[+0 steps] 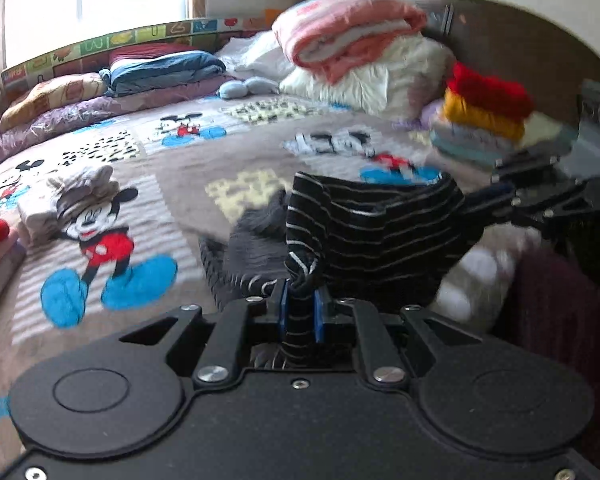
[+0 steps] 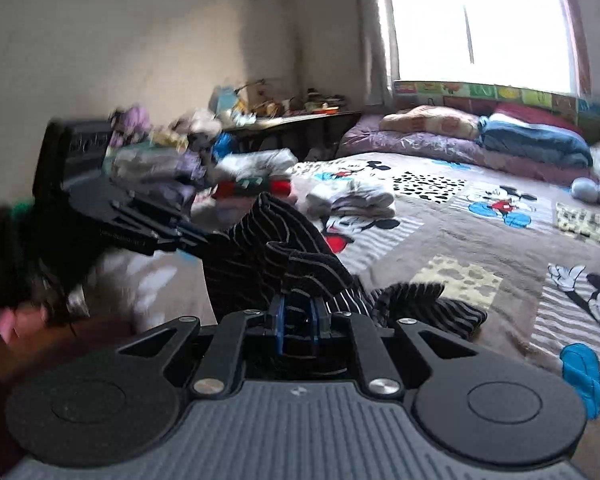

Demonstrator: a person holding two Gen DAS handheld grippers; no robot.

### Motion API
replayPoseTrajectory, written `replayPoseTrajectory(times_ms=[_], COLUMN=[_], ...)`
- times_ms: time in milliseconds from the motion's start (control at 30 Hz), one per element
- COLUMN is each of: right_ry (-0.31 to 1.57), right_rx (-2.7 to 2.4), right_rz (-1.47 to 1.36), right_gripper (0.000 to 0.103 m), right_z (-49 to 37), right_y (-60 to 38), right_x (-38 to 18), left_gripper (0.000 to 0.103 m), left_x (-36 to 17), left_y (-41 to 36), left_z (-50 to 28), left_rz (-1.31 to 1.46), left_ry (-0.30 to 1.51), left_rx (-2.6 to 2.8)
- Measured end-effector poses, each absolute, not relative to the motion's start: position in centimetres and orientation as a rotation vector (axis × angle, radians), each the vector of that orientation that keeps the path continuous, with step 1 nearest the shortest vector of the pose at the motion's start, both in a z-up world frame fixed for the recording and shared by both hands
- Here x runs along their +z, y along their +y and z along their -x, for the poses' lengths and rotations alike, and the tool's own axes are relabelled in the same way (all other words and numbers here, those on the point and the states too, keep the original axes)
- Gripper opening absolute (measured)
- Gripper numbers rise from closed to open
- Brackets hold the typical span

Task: Fold clothes
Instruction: 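Lift the striped shirt with both grippers and shake it open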

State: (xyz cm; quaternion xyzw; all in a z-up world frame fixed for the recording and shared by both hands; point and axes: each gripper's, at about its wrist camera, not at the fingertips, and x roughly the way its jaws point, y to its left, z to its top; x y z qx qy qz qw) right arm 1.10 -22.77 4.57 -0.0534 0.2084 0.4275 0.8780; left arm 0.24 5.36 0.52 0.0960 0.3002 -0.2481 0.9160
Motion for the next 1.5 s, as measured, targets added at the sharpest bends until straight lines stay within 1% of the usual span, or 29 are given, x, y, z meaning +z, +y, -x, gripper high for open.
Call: replayPoseTrajectory(times_ms=[33,67,100,133,167,200,233,267,333,467,633,833,900,933,1033,1133,1300,1400,1433,1467,1500], right_ry=[0.432,0.428,0.424,0.42,0.417,0.409,0.398,0.388,0.369,0.383,0.462,0.487,0.484,0.484,0.481,0.483,0.497,0.473,0.47,0.468,0.47], right_rx=[0.884,0.875,0.86,0.84,0.817,0.796,0.778,0.766,0.759,0.763,0.797,0.829,0.837,0.839,0.843,0.852,0.868,0.843,0.83,0.819,0.812], right_rz=[0.143,0.172,0.197,0.22,0.242,0.262,0.279,0.296,0.329,0.4,0.476,0.518,0.515,0.515,0.519,0.526,0.57,0.602,0.598,0.593,0.586], right_gripper=[0.015,0.016,0.016,0.021,0.03,0.036,0.048,0.058,0.064,0.064,0.064,0.06,0.06,0.06,0.06,0.06,0.06,0.06,0.055,0.041,0.034], right_z=[-0.1,0.9,1.6,2.2,2.6,2.9,3.2,3.4,3.7,3.6,3.7,4.4,4.3,4.3,4.2,4.5,5.6,5.9,5.8,5.5,5.3], right_y=[-22.3,-21.9,-21.5,-21.0,-20.6,-20.2,-20.0,-19.7,-19.3,-18.5,-18.0,-17.3,-17.1,-17.0,-16.8,-16.8,-16.3,-15.8,-15.8,-15.8,-15.9], right_x=[4.1,3.6,3.2,2.7,2.3,2.1,2.0,1.9,1.9,0.7,-1.7,-3.0,-3.0,-3.0,-2.9,-2.9,-3.7,-3.9,-3.9,-3.8,-3.6], left_gripper=[0.01,0.013,0.014,0.024,0.046,0.056,0.062,0.062,0.062,0.062,0.062,0.061,0.037,0.021,0.017,0.016,0.016,0.016,0.016,0.016,0.016], left_x=[0.0,-0.4,-0.8,-1.1,-1.2,-1.3,-1.4,-1.5,-1.7,-3.0,-5.4,-6.8,-7.0,-7.0,-6.3,-5.2,-3.1,-2.1,-1.8,-1.4,-1.1], left_y=[5.1,4.9,4.7,4.6,4.5,4.4,4.3,4.3,4.2,4.1,3.5,1.6,1.1,1.0,1.6,2.0,2.4,2.1,2.0,1.9,1.9], left_z=[0.2,0.7,1.1,1.4,1.6,1.7,1.7,1.8,1.7,0.9,1.2,2.8,2.5,2.2,1.3,0.8,-0.5,-0.8,-1.0,-1.2,-1.4], left_rz=[-0.228,-0.261,-0.293,-0.32,-0.34,-0.358,-0.375,-0.39,-0.409,-0.46,-0.563,-0.722,-0.743,-0.746,-0.683,-0.603,-0.48,-0.48,-0.489,-0.497,-0.505], left_ry=[0.616,0.611,0.606,0.602,0.598,0.588,0.573,0.562,0.562,0.583,0.624,0.544,0.547,0.555,0.555,0.546,0.546,0.53,0.523,0.517,0.511], left_rx=[-0.497,-0.481,-0.465,-0.453,-0.447,-0.443,-0.439,-0.441,-0.448,-0.467,-0.51,-0.563,-0.569,-0.559,-0.527,-0.517,-0.52,-0.527,-0.526,-0.526,-0.526])
